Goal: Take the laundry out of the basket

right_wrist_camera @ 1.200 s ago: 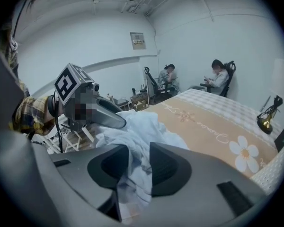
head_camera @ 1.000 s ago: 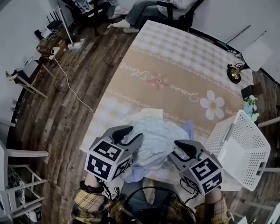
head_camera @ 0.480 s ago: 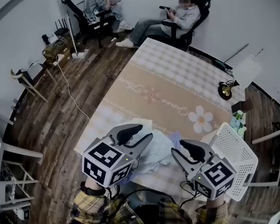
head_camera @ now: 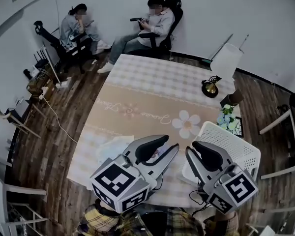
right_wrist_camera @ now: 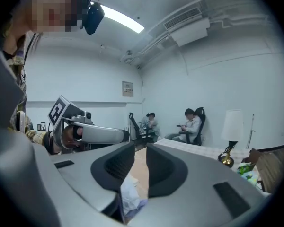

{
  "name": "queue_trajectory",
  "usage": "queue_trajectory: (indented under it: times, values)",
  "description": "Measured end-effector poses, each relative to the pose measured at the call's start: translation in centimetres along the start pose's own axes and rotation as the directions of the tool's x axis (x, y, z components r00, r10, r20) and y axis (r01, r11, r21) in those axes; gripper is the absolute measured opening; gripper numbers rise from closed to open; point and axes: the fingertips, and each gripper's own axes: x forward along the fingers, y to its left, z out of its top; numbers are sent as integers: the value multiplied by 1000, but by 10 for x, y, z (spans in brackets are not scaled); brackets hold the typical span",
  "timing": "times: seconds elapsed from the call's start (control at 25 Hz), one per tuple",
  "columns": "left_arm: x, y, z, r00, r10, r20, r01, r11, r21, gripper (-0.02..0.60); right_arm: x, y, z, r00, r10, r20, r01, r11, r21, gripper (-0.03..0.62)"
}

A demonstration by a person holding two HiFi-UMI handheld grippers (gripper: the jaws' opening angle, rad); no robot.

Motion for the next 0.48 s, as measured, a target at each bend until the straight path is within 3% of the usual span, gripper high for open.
queue_trajectory:
  times: [0.12,0.24,0.48]
  values:
    - [22,-25,7,999,-15,31,14,999,46,101,-31,-22,5,996,-72,60,71,997,21,39]
    - [35,-38,13,998,-30,52,27,998,59,24,-54,-32,11,990,-96,102,90,994,55,3]
    - [48,-54,15,997,-62,49,58,995,84,15,-70,-37,16,988,-93,125,84,994,74,0]
